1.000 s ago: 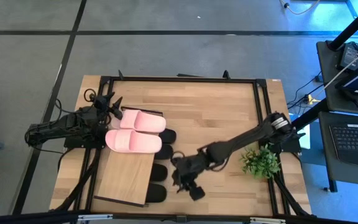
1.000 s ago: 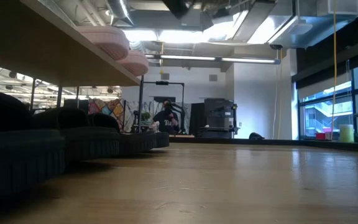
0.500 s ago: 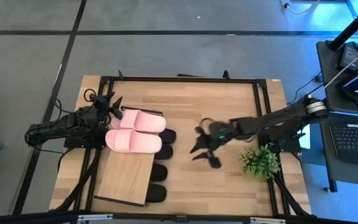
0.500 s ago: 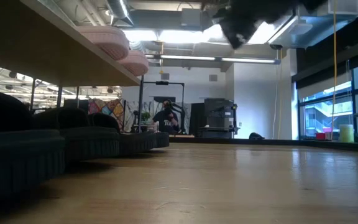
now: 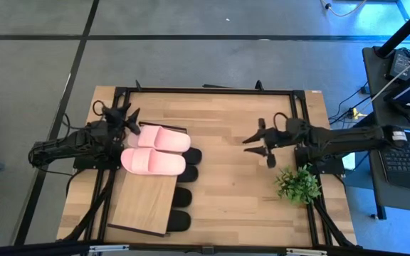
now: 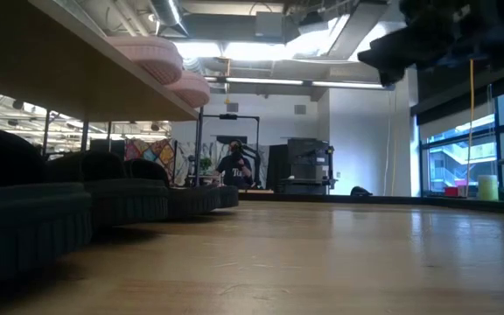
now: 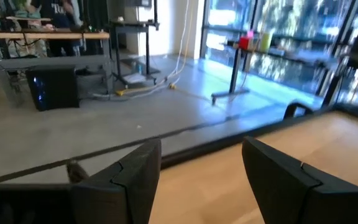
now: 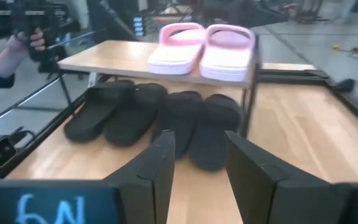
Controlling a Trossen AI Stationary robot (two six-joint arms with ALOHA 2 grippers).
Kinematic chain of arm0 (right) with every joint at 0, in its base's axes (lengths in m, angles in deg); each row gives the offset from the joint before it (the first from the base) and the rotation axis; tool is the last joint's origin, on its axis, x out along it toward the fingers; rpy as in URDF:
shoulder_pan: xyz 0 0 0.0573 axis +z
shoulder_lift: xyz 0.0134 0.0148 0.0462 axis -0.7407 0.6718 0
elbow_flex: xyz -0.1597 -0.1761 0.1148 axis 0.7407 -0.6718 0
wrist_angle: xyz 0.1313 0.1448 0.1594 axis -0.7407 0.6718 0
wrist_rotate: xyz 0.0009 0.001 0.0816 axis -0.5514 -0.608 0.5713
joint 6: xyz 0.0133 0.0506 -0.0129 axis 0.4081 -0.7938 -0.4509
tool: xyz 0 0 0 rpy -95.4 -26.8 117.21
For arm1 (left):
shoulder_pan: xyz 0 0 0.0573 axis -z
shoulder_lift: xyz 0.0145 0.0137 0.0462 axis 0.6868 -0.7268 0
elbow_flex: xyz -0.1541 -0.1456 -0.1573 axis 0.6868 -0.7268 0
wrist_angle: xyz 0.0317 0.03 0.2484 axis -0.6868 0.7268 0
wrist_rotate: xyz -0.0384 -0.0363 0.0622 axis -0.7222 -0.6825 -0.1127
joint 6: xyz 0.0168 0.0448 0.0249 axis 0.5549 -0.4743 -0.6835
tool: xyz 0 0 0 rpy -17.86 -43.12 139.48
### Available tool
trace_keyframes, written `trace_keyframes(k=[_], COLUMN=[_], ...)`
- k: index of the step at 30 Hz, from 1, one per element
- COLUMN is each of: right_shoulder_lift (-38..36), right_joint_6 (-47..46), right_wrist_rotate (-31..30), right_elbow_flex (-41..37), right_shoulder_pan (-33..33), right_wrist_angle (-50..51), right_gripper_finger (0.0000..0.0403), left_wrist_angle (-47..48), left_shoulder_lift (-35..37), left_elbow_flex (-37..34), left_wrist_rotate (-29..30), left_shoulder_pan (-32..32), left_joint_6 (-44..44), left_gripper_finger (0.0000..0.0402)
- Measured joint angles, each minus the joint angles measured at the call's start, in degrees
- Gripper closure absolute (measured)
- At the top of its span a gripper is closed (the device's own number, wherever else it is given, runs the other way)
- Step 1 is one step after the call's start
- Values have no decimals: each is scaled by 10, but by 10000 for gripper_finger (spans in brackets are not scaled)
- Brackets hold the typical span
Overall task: Pick and place slides into the shelf
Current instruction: Return to Home Position
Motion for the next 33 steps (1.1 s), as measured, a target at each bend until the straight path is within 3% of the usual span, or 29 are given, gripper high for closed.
trace_keyframes(k=[5, 9, 16, 25, 33], right_shoulder_lift=[-76, -128, -197, -216, -232], right_joint_6=[-18, -18, -18, -18, -19], right_wrist_rotate=[1, 13, 81, 116, 152], right_elbow_flex=[-55, -88, -113, -115, -115], right_shoulder_pan=[-34, -60, -118, -177, -240], right_wrist_angle=[-3, -11, -12, -8, 30], right_gripper_finger=[264, 264, 264, 264, 264], left_wrist_angle=[-29, -32, -81, -201, -238], left_shoulder_lift=[0, 0, 0, 0, 0], left_elbow_flex=[15, 28, 29, 10, -62], left_wrist_rotate=[3, 41, 59, 58, 21], left_shoulder_pan=[0, 0, -14, -136, -261], left_joint_6=[-55, -64, -87, -158, -104], left_gripper_finger=[185, 185, 185, 185, 185])
